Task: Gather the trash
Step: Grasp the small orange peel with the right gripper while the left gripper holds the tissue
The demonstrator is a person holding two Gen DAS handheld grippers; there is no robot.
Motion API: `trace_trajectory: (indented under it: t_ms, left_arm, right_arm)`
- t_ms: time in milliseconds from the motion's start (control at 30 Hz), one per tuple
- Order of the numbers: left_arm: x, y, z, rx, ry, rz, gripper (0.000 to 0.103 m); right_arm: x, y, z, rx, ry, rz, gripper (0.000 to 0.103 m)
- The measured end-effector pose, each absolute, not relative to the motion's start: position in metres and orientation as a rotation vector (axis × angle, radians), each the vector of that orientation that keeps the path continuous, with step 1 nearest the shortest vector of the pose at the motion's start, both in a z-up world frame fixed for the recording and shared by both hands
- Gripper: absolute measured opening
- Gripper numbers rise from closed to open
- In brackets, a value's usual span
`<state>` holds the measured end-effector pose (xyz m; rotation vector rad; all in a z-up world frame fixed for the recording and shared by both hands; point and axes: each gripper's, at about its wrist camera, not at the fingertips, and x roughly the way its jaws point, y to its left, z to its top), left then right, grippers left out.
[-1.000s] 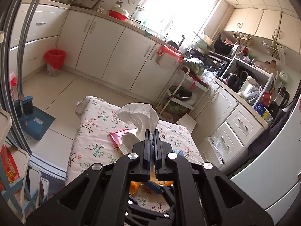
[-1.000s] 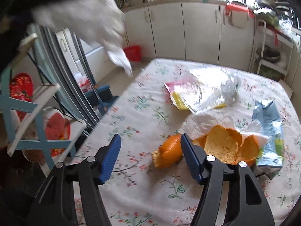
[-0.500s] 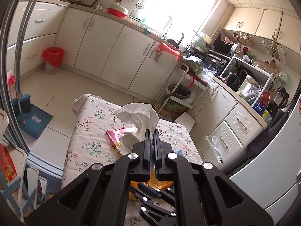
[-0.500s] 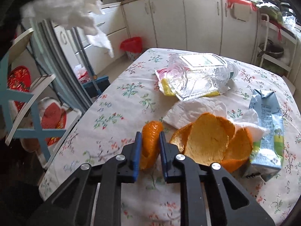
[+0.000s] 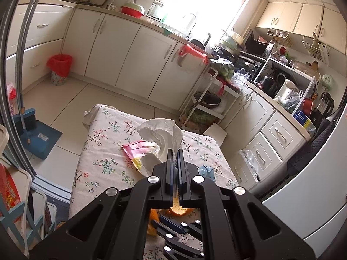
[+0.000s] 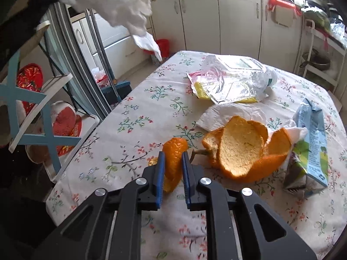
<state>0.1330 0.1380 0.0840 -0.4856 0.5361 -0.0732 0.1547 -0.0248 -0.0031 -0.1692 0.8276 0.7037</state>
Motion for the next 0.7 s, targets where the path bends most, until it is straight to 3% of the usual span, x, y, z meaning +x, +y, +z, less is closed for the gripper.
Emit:
trace_trajectory:
  t_ms: [267,700]
  left_arm:
    - [0.124,0.117,0.083,-0.454,0.538,-0.119,0.003]
    - [0.109,0.019,0.067,-0.309,0.582,-0.278,0.003]
  right_arm:
    - [0.108,-0.095,0.016,-0.103,0.793,0.659,0.014]
    - [0.061,-0.22,0.028,0.022,0.743,0.466,0.014]
